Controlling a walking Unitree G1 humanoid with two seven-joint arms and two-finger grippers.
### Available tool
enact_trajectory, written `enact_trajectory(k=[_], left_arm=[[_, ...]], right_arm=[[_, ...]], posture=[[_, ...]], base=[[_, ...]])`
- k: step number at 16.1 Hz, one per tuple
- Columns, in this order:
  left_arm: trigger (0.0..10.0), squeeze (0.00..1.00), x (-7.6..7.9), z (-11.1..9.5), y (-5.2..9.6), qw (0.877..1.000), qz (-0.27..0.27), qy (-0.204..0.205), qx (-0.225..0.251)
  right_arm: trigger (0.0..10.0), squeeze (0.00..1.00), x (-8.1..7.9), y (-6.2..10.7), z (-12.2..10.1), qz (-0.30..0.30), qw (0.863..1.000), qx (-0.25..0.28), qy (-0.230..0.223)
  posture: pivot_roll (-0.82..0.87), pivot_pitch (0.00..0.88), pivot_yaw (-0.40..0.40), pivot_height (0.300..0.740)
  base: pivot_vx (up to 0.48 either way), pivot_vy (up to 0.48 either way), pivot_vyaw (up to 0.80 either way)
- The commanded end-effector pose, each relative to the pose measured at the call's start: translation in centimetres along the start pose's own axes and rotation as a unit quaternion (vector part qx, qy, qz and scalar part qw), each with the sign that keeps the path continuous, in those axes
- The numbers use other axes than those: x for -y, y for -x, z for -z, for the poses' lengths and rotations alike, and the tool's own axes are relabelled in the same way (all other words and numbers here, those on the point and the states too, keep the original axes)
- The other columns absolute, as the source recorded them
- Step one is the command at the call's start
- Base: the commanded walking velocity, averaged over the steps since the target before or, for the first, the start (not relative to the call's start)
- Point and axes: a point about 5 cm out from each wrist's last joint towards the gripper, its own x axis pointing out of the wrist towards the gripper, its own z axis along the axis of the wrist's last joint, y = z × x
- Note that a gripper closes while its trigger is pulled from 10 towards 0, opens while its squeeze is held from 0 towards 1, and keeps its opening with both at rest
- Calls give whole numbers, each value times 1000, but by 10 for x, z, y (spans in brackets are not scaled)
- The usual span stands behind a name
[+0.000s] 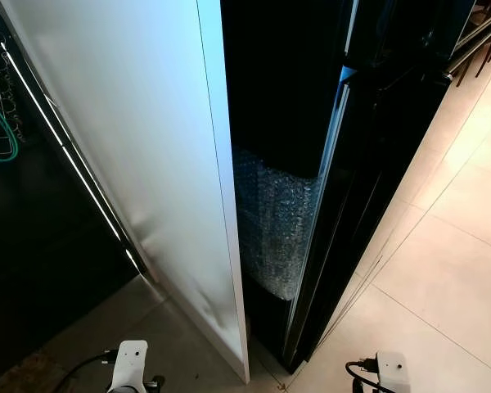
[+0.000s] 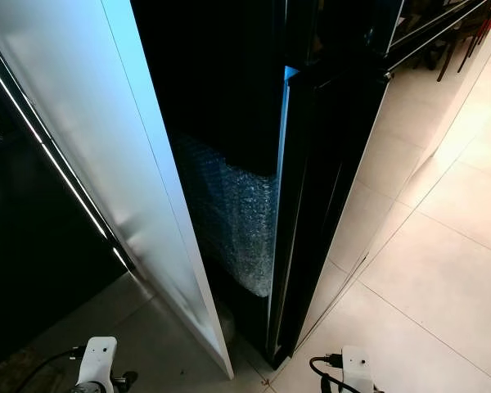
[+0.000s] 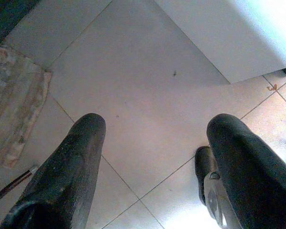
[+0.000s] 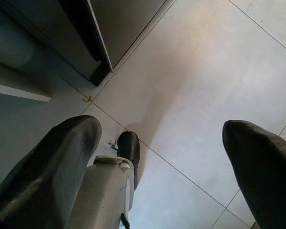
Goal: Restocking fridge
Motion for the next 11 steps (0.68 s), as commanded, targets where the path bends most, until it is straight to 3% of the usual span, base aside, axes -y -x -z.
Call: enact_trajectory(k=[1, 11], left_arm=[[10000, 0, 1, 18, 3, 1000, 7, -5, -25], [10000, 0, 1, 18, 3, 1000, 7, -4, -25]], right_arm=[[10000, 0, 8, 4, 19, -1, 1000, -22, -15], [10000, 0, 8, 4, 18, -4, 1000, -22, -16]], posture=[[19, 0, 72, 740], [22, 0, 71, 740]], base=[[0, 0, 0], [0, 0, 0]])
